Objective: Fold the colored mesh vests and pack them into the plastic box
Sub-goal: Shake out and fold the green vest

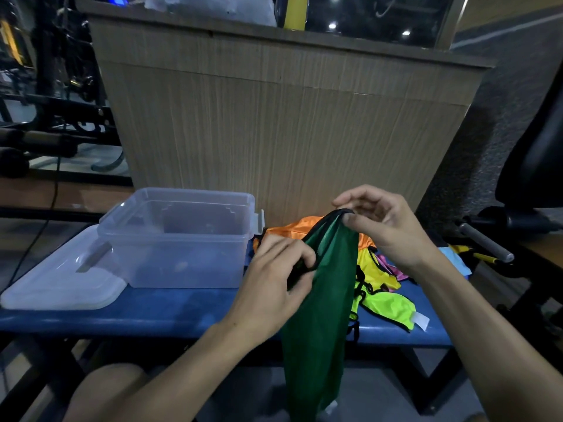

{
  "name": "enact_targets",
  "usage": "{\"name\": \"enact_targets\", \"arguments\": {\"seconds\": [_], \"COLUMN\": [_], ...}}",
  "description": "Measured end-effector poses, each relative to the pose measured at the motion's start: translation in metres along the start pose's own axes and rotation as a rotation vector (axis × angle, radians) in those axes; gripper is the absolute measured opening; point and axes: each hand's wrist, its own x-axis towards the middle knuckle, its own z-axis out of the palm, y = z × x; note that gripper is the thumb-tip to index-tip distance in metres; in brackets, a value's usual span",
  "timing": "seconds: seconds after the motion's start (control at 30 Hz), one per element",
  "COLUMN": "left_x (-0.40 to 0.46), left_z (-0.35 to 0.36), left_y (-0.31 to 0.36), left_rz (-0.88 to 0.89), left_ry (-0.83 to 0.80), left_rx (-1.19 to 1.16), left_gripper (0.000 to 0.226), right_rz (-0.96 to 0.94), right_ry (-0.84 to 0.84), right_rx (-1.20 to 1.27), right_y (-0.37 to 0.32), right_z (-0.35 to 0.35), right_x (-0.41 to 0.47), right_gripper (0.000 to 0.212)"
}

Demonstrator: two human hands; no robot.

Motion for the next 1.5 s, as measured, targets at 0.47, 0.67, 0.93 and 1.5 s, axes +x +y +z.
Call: {"name": "enact_targets", "arguments": {"seconds": [0.47,0.67,0.93,1.5], "left_x": [0.029,0.044,0.083,0.106], "left_z": [-0.056,-0.075,-0.102,-0.104], "left_y": [-0.041,-0.029,-0.014,-0.001], "left_rz": [-0.217,-0.044,0.170,0.124], "left_ry": [-0.321,-0.299,-0.531,-0.487], "left_rx": [0.111,0.204,0.435,0.295], "left_gripper": [0.003,0.005,0.015,0.024], "right_rz": [0.041,0.113,0.204,0.194], "right_ry": [0.199,0.315,0.274,0.298], "right_rx": [0.066,0.083,0.356,0.218], "right_y": [0.028,0.041,0.047,0.004], "right_z": [-0.003,0.002,-0.006,-0.034], "right_x": [-0.017,-0.013,-0.012,-0.011], "right_gripper": [0.036,0.029,0.031,0.025]}}
